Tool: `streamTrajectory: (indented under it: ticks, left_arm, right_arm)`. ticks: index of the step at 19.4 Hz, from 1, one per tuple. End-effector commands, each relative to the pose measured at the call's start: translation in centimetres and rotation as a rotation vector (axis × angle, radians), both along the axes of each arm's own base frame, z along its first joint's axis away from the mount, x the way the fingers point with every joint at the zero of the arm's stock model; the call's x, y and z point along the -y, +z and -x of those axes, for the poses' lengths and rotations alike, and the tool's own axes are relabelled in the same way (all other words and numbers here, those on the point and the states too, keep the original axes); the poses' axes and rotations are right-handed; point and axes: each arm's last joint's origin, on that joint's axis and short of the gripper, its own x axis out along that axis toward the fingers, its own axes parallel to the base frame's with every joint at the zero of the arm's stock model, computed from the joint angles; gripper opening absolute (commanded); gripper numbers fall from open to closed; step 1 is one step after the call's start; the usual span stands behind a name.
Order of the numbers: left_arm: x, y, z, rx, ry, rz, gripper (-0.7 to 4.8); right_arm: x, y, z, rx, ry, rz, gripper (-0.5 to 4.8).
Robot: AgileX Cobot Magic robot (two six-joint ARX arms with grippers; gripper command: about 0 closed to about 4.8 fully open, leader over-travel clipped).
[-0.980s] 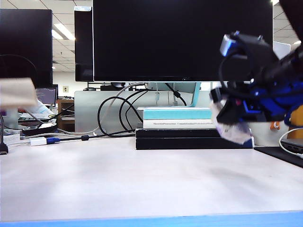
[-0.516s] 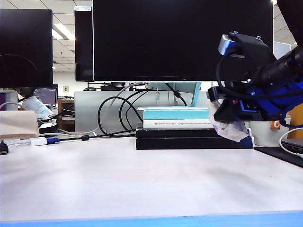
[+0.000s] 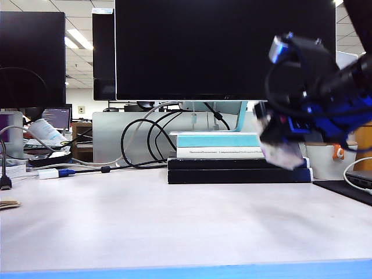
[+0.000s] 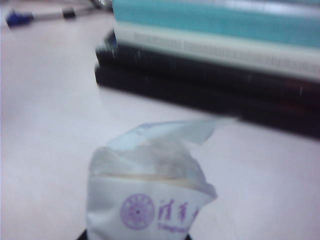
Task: Pick up a packet of tissues from the table with the left hand, then take a tissue from it with the right hand.
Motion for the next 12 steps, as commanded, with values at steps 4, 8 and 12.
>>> streamTrajectory:
  ticks: [4,8,12]
  left_arm:
    - [0.1,0.6,-0.1,0.047,-0.021,0.032,1.50]
    - [0.1,0.6,-0.1,0.037,-0.034,0.044,4.53]
    - [0.2,0.7,-0.1,0.049,-0.061,0.057,4.76]
  right_arm:
    - [0.0,0.8,0.0,0.049,-0.009,-0.031,2.04]
    - [0.1,0.3,0.1,0.002,-0.008,-0.001,2.68]
    - [0.0,0.3,0.1,-0.004,0.027,-0.011,4.03]
